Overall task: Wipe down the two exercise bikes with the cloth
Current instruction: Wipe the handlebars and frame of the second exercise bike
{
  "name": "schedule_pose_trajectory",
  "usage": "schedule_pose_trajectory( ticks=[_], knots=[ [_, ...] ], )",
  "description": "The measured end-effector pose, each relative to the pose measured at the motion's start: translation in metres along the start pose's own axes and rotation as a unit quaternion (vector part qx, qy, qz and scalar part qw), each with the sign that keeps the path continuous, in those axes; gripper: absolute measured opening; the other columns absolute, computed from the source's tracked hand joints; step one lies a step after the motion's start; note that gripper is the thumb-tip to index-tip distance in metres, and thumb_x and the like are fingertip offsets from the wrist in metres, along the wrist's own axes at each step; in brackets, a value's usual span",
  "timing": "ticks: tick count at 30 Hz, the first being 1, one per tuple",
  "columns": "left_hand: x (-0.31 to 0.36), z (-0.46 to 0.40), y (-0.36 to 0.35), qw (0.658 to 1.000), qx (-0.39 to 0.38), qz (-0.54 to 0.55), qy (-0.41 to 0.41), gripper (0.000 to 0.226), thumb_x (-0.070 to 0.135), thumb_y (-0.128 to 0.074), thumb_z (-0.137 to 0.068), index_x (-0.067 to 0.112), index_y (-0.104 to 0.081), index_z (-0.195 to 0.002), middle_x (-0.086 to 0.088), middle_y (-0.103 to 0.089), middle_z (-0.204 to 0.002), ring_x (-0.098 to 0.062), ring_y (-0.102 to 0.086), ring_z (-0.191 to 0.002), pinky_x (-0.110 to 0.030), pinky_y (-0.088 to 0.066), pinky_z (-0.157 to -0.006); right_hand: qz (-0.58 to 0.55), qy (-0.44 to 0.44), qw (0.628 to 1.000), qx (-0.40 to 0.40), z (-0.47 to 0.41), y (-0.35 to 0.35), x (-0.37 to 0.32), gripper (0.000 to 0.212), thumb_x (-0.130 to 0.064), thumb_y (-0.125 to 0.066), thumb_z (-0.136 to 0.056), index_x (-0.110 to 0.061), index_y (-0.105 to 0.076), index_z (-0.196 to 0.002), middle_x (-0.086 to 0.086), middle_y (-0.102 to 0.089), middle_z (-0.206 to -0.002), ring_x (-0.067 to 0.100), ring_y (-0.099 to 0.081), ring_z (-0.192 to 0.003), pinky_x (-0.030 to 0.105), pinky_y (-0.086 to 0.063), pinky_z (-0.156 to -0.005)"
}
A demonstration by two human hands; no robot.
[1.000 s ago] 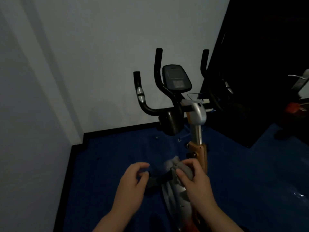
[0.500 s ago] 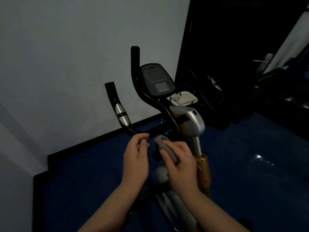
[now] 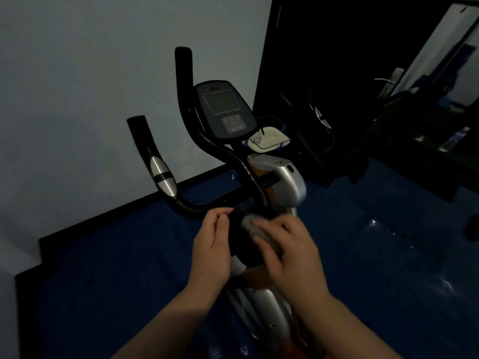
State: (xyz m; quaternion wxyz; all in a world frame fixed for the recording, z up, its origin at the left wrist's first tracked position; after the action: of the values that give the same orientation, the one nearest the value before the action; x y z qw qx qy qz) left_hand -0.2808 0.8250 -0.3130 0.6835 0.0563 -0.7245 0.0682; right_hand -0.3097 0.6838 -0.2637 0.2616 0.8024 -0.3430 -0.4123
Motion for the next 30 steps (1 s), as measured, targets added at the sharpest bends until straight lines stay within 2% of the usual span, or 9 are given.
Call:
schedule_pose_trajectory(
  ticks=[4,7,9,13,16,18,22,27,30],
  knots=[
    [0.002,0.003,-0.003,0.999,0.034,0.002,-0.006,0.026,0.024,-0.036,-0.101,0.024,-0.062,-0.102,0.007,-0.068,-0.092,-0.004,-0.064,-0.083,-0.012,-0.049,-0.068,0.112,0.057,0.992,0.009,-0.023,-0.018,-0.015,0.031,-0.016,-0.063,-0.084,-0.016,-0.068,-0.115,0.003,-0.064,-0.102,0.02,-0.056,-0.085,0.033,-0.047,-0.067],
    [0.003,0.004,-0.001,1.0,0.023,0.007,0.001,0.023,0.026,-0.041,-0.099,0.028,-0.064,-0.098,0.011,-0.069,-0.09,-0.001,-0.064,-0.082,-0.01,-0.048,-0.065,0.101,0.094,0.989,-0.043,0.004,-0.015,0.0,0.037,-0.011,-0.07,-0.081,-0.017,-0.066,-0.116,0.002,-0.062,-0.101,0.02,-0.055,-0.081,0.037,-0.049,-0.062],
    [0.002,0.003,-0.003,1.0,0.013,-0.01,0.017,0.015,0.03,-0.047,-0.096,0.032,-0.061,-0.096,0.009,-0.067,-0.087,0.002,-0.063,-0.076,-0.009,-0.047,-0.06,0.079,0.106,0.989,-0.061,0.011,0.001,0.009,0.034,-0.017,-0.069,-0.082,-0.02,-0.064,-0.116,-0.002,-0.057,-0.101,0.016,-0.053,-0.084,0.036,-0.05,-0.064],
    [0.004,-0.003,-0.012,0.996,0.023,-0.079,0.032,0.006,0.025,-0.047,-0.096,0.03,-0.051,-0.096,0.008,-0.059,-0.09,-0.003,-0.059,-0.075,-0.019,-0.044,-0.059,0.027,0.049,0.998,-0.008,-0.041,0.016,0.011,0.027,-0.029,-0.06,-0.089,-0.023,-0.063,-0.115,-0.007,-0.051,-0.108,0.01,-0.048,-0.098,0.029,-0.046,-0.08],
    [0.007,-0.003,-0.013,0.993,0.021,-0.119,0.011,0.007,0.022,-0.043,-0.096,0.026,-0.048,-0.097,0.002,-0.058,-0.092,-0.013,-0.057,-0.079,-0.032,-0.046,-0.064,0.056,0.021,0.993,-0.098,-0.061,-0.014,0.005,0.027,-0.032,-0.055,-0.093,-0.027,-0.06,-0.119,-0.003,-0.055,-0.11,0.014,-0.047,-0.103,0.035,-0.045,-0.086],
    [0.007,-0.004,-0.011,0.992,0.01,-0.128,0.005,0.007,0.021,-0.043,-0.096,0.026,-0.048,-0.098,0.001,-0.059,-0.093,-0.015,-0.057,-0.081,-0.036,-0.048,-0.069,0.028,-0.012,0.996,-0.084,-0.048,-0.018,0.012,0.028,-0.031,-0.051,-0.094,-0.027,-0.057,-0.122,-0.001,-0.053,-0.107,0.014,-0.048,-0.102,0.032,-0.047,-0.082],
    [0.004,-0.002,-0.011,0.993,0.025,-0.115,0.003,0.008,0.019,-0.044,-0.096,0.025,-0.048,-0.097,0.001,-0.058,-0.094,-0.013,-0.057,-0.083,-0.032,-0.047,-0.069,-0.012,-0.056,0.998,-0.016,-0.021,-0.001,0.031,0.031,-0.033,-0.048,-0.094,-0.027,-0.052,-0.124,-0.003,-0.055,-0.105,0.009,-0.052,-0.094,0.023,-0.044,-0.074],
    [0.004,-0.001,-0.011,0.995,0.044,-0.088,0.005,0.008,0.019,-0.045,-0.096,0.025,-0.05,-0.095,0.004,-0.059,-0.087,0.0,-0.055,-0.071,-0.029,-0.045,-0.064,-0.019,-0.06,0.992,-0.112,-0.061,-0.021,0.025,0.023,-0.037,-0.046,-0.096,-0.023,-0.056,-0.112,0.0,-0.063,-0.102,0.014,-0.058,-0.091,0.03,-0.046,-0.072],
    [0.002,-0.001,-0.011,0.995,0.055,-0.082,0.001,0.007,0.019,-0.045,-0.096,0.022,-0.051,-0.098,0.006,-0.059,-0.088,-0.001,-0.055,-0.073,-0.026,-0.042,-0.065,-0.058,-0.069,0.996,-0.027,-0.037,-0.017,0.027,0.025,-0.035,-0.045,-0.096,-0.026,-0.052,-0.118,-0.01,-0.057,-0.102,0.003,-0.052,-0.093,0.016,-0.034,-0.07]
  ],
)
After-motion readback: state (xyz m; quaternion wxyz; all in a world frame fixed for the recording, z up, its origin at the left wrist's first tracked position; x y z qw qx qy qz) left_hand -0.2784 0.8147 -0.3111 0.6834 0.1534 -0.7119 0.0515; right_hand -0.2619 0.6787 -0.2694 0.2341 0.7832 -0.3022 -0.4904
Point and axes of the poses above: each hand's wrist, its own z-axis away from the middle knuckle, its own y-axis out of the back of the hand, x = y × z, the point moved 6 cm from there along -z, towards the middle knuckle
